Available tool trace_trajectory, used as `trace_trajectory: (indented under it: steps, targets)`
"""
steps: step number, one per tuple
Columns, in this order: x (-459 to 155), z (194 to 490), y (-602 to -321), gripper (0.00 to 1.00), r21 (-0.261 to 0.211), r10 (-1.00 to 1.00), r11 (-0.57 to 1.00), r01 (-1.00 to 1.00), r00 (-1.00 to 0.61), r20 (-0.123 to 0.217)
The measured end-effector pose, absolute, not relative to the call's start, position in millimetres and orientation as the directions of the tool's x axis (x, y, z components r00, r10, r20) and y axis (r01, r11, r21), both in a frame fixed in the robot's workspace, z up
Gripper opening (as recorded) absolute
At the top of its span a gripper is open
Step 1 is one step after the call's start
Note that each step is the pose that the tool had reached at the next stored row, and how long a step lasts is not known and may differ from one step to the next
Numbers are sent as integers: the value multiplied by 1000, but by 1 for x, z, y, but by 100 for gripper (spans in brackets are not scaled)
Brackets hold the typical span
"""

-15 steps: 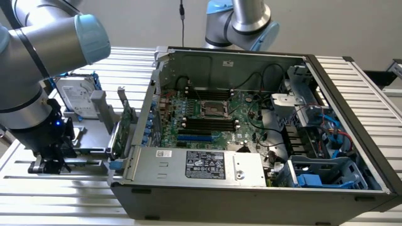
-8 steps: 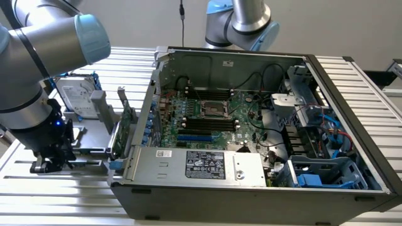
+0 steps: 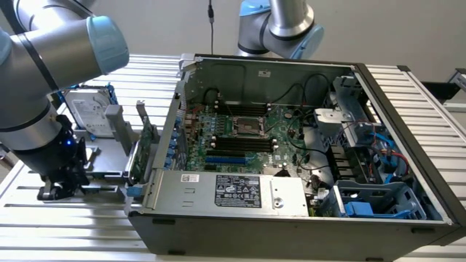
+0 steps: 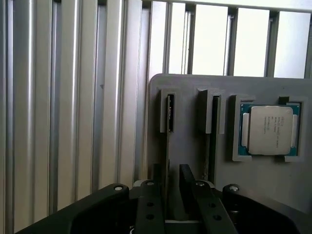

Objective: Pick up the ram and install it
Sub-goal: 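Pick up the ram and move it above insertion slot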

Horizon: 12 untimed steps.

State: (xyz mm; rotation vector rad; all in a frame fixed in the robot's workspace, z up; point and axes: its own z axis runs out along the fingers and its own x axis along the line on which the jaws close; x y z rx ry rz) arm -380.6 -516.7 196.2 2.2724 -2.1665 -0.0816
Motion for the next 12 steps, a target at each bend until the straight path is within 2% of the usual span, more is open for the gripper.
trace_trajectory:
  steps: [5, 6, 7, 8, 12]
  targets:
    - [-381, 196, -517, 27, 35, -997, -55, -998, 52, -61]
    - [-381, 195, -517, 21, 35, -997, -55, -998, 53, -63]
    - [-381, 195, -517, 21, 35, -997, -56, -998, 54, -64]
    - [-381, 195, -517, 15, 35, -996, -57, -998, 54, -64]
    - [-381, 195, -517, 14, 35, -996, -57, -998, 55, -67]
